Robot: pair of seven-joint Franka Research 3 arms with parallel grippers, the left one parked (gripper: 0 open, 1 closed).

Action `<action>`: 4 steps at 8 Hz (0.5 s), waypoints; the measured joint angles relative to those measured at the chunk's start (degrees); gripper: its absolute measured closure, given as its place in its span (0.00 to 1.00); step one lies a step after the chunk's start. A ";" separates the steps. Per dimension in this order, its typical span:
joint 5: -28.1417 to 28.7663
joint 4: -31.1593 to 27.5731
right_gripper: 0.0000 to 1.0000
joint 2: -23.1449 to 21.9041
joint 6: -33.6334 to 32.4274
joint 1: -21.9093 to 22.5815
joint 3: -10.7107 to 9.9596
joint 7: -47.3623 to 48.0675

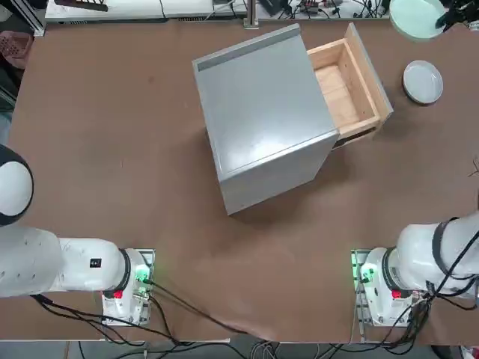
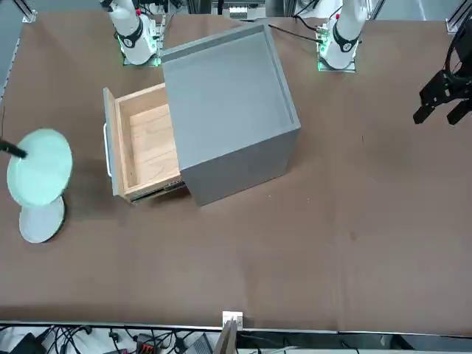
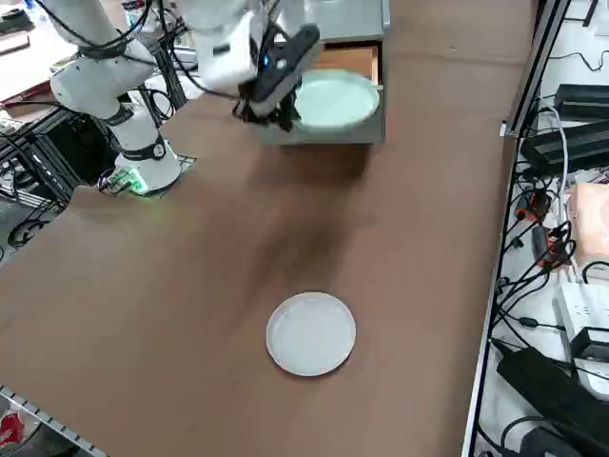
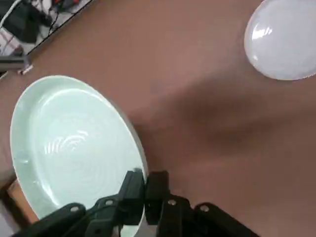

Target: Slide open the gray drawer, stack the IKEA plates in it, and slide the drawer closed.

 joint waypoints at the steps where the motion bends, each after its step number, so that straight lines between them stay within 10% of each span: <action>1: 0.01 -1.29 1.00 -2.21 -1.52 2.55 0.19 -0.01; 4: -5.43 -9.34 1.00 -7.75 -1.77 14.06 0.53 0.00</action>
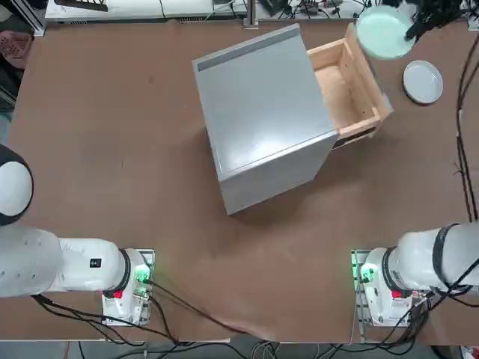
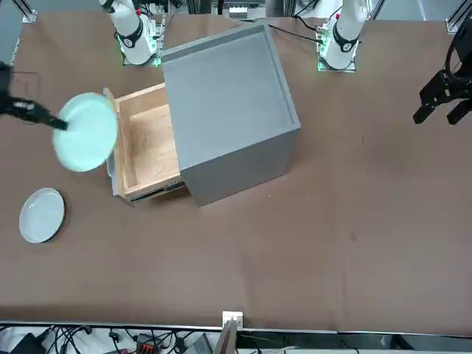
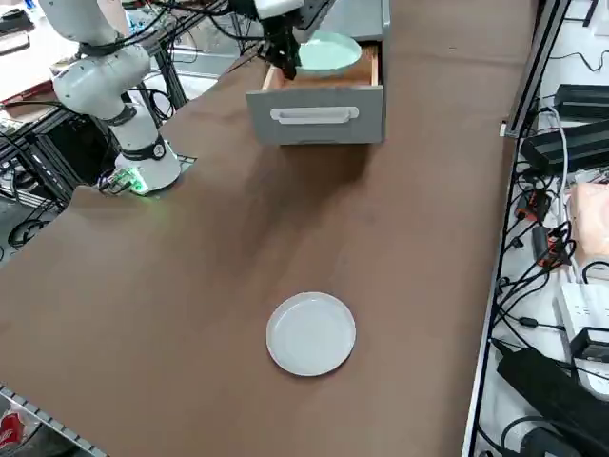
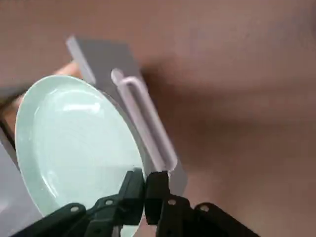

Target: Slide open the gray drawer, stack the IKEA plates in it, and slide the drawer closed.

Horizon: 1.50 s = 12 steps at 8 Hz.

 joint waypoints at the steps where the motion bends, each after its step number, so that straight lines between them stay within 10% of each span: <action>1: -1.13 -2.14 1.00 -0.84 0.41 3.02 0.09 0.10; 9: -10.44 -6.88 0.96 2.96 7.52 19.59 0.15 9.54; 12: -10.45 -6.77 0.62 3.52 7.19 19.53 -0.46 9.52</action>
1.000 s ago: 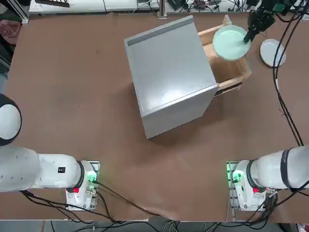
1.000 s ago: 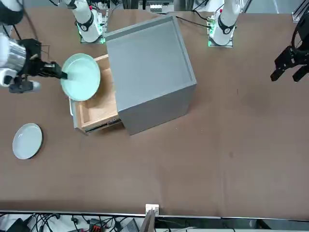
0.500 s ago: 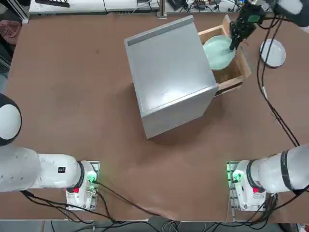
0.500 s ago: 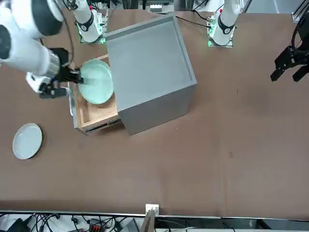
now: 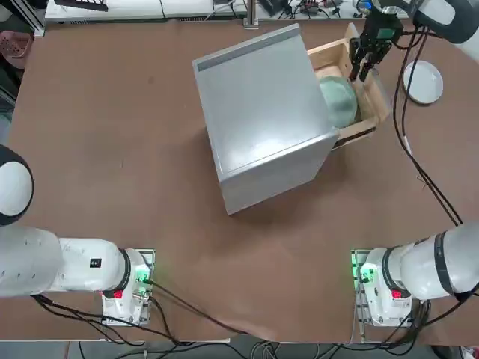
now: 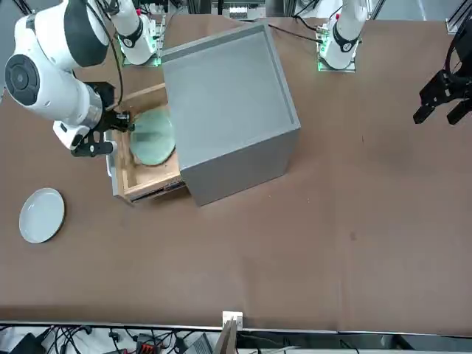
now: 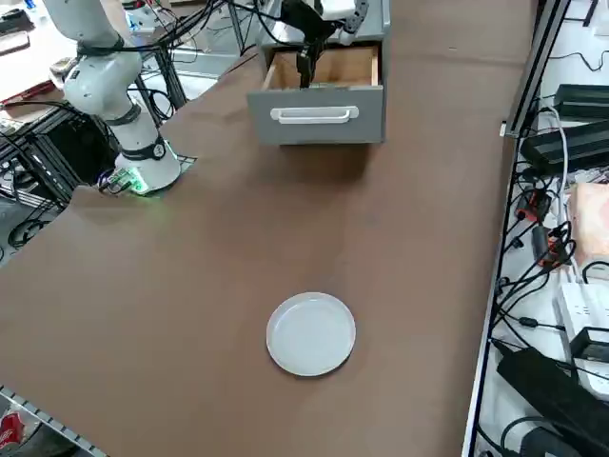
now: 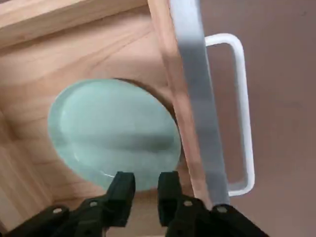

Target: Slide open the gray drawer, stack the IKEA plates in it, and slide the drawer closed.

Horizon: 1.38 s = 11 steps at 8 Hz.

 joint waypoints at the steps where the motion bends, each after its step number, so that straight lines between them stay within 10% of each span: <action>1: -0.01 0.95 0.44 -0.06 -0.73 -0.05 -0.14 0.00; 3: -2.24 6.65 0.04 -0.32 -4.56 -1.61 -1.99 -2.59; 6: -5.06 8.95 0.00 1.94 -3.24 -14.72 -4.70 -18.71; 11: -5.15 8.80 0.04 15.93 17.09 -33.79 -5.05 -21.40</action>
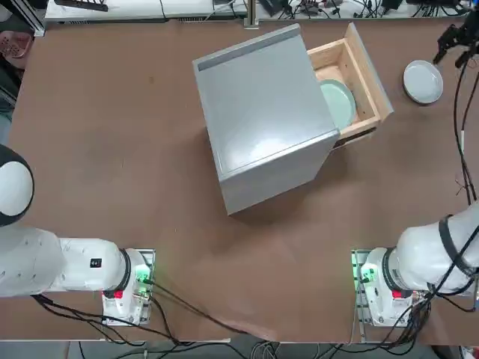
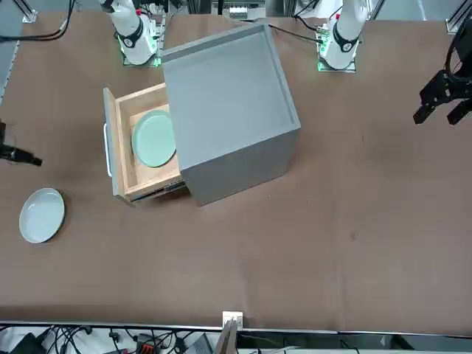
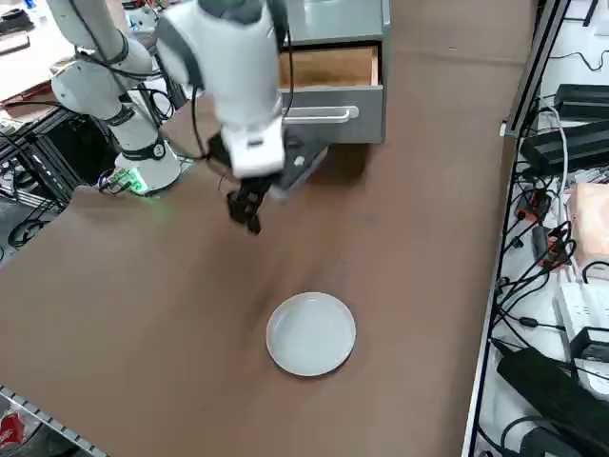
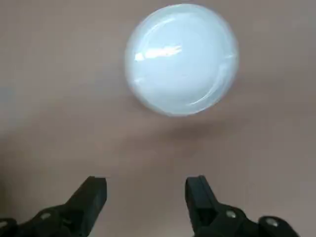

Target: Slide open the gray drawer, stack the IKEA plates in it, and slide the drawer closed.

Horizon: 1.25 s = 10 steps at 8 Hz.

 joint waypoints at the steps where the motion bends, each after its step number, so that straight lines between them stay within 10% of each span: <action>1: 0.39 0.00 0.05 3.67 5.94 -3.71 0.04 0.22; 5: 4.37 0.16 0.09 16.81 25.04 -8.78 0.23 9.79; 10: 10.40 0.40 0.18 19.81 27.22 -10.77 0.40 11.02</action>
